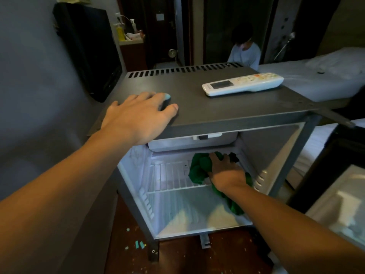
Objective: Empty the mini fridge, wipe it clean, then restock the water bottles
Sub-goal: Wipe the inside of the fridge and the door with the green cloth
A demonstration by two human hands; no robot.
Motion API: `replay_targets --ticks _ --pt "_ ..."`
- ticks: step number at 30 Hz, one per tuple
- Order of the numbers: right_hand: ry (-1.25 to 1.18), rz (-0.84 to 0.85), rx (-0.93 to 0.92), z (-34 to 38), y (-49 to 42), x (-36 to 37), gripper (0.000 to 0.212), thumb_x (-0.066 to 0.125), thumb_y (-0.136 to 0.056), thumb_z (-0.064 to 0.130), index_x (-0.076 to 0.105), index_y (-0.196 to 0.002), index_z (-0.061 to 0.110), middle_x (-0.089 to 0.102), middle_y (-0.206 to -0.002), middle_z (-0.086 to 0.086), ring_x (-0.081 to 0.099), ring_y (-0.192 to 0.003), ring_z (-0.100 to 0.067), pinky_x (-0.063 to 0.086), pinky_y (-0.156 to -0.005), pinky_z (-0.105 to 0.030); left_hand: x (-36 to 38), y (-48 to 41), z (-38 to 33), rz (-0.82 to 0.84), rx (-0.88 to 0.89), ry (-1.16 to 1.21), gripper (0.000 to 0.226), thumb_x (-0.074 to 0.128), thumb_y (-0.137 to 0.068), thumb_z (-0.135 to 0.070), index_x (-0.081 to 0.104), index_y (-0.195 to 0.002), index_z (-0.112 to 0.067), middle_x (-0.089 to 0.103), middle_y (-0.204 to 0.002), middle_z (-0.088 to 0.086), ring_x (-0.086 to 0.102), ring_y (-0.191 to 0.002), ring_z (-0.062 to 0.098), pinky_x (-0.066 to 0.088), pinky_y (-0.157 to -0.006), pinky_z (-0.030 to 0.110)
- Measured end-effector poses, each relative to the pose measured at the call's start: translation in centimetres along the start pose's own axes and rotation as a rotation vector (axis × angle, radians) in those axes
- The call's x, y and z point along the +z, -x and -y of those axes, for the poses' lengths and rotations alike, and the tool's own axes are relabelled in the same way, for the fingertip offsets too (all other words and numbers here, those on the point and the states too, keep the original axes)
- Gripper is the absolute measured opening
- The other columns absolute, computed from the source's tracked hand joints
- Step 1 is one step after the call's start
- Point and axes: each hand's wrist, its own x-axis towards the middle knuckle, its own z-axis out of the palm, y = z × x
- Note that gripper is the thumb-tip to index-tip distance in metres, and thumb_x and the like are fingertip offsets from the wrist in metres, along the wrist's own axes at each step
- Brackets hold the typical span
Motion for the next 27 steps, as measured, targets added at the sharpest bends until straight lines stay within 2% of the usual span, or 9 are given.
replay_targets --ticks 3,5,8,14,18,22,25,27 --pt "-0.018 -0.061 0.057 0.9 -1.8 0.4 0.049 0.039 -0.099 0.034 0.025 -0.145 0.026 0.036 -0.145 -0.019 0.042 -0.128 -0.039 0.039 -0.099 -0.045 0.3 -0.1 0.1 -0.032 0.008 0.0 0.051 0.017 -0.094 -0.064 0.034 -0.137 -0.042 0.036 -0.147 -0.011 0.033 -0.135 0.02 0.028 -0.106 0.058" --pt "-0.045 -0.096 0.025 1.4 -3.4 0.3 0.05 0.035 -0.1 0.035 0.021 -0.148 0.027 0.032 -0.149 -0.021 0.04 -0.13 -0.042 0.038 -0.102 -0.048 0.5 -0.2 0.1 -0.045 0.006 -0.002 0.051 0.018 -0.093 -0.063 0.032 -0.138 -0.043 0.036 -0.146 -0.01 0.033 -0.134 0.02 0.028 -0.105 0.058" --pt "-0.074 -0.124 -0.052 1.3 -4.8 -0.1 0.045 0.038 -0.097 0.039 0.031 -0.14 0.026 0.039 -0.144 -0.021 0.045 -0.124 -0.043 0.041 -0.099 -0.051 0.4 -0.6 0.1 -0.057 -0.002 0.002 0.052 0.02 -0.091 -0.064 0.033 -0.138 -0.044 0.04 -0.142 -0.007 0.034 -0.131 0.021 0.029 -0.102 0.058" --pt "0.154 -0.038 -0.125 -1.3 -2.1 -0.5 0.051 0.039 -0.097 0.04 0.024 -0.144 0.031 0.04 -0.142 -0.018 0.044 -0.125 -0.04 0.041 -0.098 -0.046 0.3 -0.5 -0.6 -0.031 -0.036 0.019 0.052 0.022 -0.092 -0.064 0.037 -0.136 -0.041 0.039 -0.144 -0.007 0.035 -0.132 0.022 0.028 -0.101 0.058" --pt "0.248 -0.052 -0.053 -2.9 0.2 -1.9 0.05 0.04 -0.099 0.033 0.023 -0.146 0.03 0.04 -0.14 -0.018 0.046 -0.123 -0.037 0.038 -0.097 -0.042 0.1 -0.2 -0.6 -0.017 -0.037 0.016 0.054 0.019 -0.093 -0.065 0.031 -0.141 -0.042 0.036 -0.148 -0.008 0.033 -0.135 0.022 0.026 -0.105 0.06" --pt "0.321 -0.082 -0.043 -3.5 2.0 -2.0 0.049 0.036 -0.1 0.028 0.024 -0.147 0.024 0.047 -0.134 -0.02 0.051 -0.118 -0.037 0.038 -0.096 -0.04 0.0 0.0 -0.8 -0.009 -0.041 0.015 0.053 0.02 -0.093 -0.065 0.037 -0.136 -0.039 0.038 -0.145 -0.006 0.034 -0.133 0.024 0.028 -0.104 0.06" --pt "0.391 -0.179 -0.087 -3.7 2.0 -1.9 0.047 0.044 -0.095 0.03 0.036 -0.141 0.023 0.061 -0.121 -0.01 0.058 -0.111 -0.029 0.033 -0.1 -0.038 0.0 -0.2 -0.7 -0.007 -0.05 0.005 0.052 0.02 -0.094 -0.064 0.037 -0.135 -0.039 0.038 -0.145 -0.006 0.034 -0.134 0.024 0.028 -0.104 0.06" --pt "0.413 -0.182 -0.085 -3.6 1.4 -1.8 0.039 0.042 -0.094 0.029 0.043 -0.132 0.025 0.066 -0.116 -0.004 0.058 -0.111 -0.026 0.026 -0.105 -0.041 0.1 -0.1 -0.6 -0.001 -0.046 0.0 0.053 0.019 -0.094 -0.064 0.034 -0.138 -0.039 0.036 -0.146 -0.006 0.033 -0.134 0.024 0.027 -0.105 0.06"
